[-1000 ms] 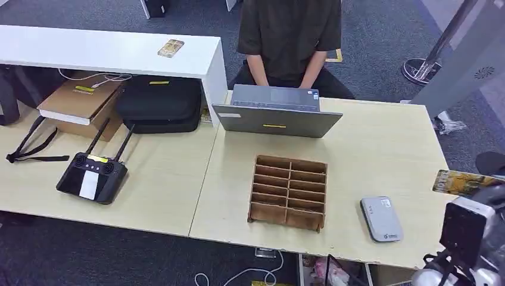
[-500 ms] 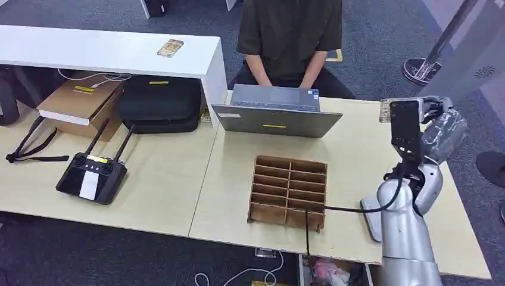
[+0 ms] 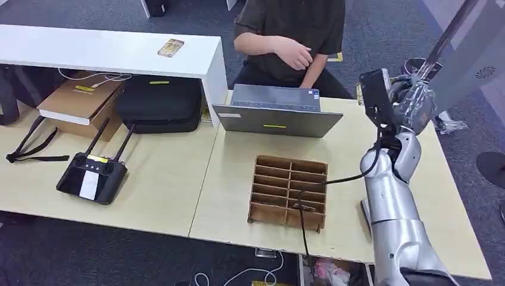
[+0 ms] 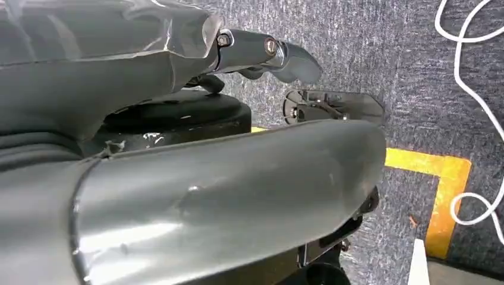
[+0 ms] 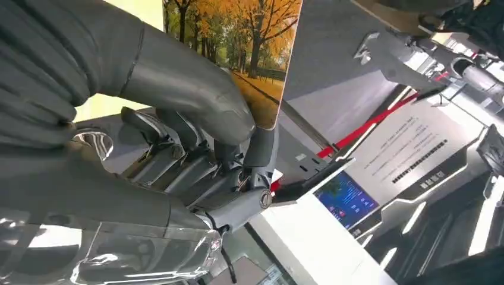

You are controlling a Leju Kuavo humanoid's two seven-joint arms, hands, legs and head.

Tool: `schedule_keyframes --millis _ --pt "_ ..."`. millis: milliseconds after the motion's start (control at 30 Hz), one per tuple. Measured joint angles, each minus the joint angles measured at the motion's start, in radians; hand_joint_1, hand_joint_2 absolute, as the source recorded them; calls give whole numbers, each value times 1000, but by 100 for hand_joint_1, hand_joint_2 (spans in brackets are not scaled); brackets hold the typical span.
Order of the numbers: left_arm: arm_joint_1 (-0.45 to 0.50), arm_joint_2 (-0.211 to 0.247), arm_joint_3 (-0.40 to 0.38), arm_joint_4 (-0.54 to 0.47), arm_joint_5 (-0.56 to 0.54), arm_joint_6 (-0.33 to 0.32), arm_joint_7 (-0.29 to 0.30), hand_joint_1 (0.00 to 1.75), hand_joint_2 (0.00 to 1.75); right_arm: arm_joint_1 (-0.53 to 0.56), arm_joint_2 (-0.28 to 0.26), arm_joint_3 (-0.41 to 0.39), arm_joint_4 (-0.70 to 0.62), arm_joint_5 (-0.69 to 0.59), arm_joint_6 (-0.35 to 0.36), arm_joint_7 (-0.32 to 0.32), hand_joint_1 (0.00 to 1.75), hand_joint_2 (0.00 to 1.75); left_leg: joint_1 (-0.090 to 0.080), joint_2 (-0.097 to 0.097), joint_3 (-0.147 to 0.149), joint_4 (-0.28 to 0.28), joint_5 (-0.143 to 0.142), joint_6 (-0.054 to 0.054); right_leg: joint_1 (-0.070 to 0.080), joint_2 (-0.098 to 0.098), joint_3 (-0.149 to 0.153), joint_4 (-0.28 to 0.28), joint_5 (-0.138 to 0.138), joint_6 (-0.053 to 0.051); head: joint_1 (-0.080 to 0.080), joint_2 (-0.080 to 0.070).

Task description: Pass the card to the sensor for recognition and then transmit it.

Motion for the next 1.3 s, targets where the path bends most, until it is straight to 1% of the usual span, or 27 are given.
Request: schedule_keyframes --millis 267,500,767,967,1300 --pt "-7 -3 -31 0 11 21 1 0 0 -79 19 28 89 57 8 19 175 175 0 0 0 0 0 0 0 0 0 0 0 0 0 0" --pt "-16 -3 -54 0 32 30 1 0 0 -144 54 90 146 97 55 38 175 175 0 0 0 0 0 0 0 0 0 0 0 0 0 0" --pt "-18 -3 -79 0 58 41 1 0 0 -220 103 167 230 131 128 87 175 175 0 0 0 0 0 0 0 0 0 0 0 0 0 0" --pt "-18 -2 -93 0 63 38 1 0 0 -256 136 217 280 152 172 89 175 175 0 0 0 0 0 0 0 0 0 0 0 0 0 0" --pt "-17 0 -105 0 71 38 1 0 0 -275 155 246 313 154 183 91 175 175 0 0 0 0 0 0 0 0 0 0 0 0 0 0"
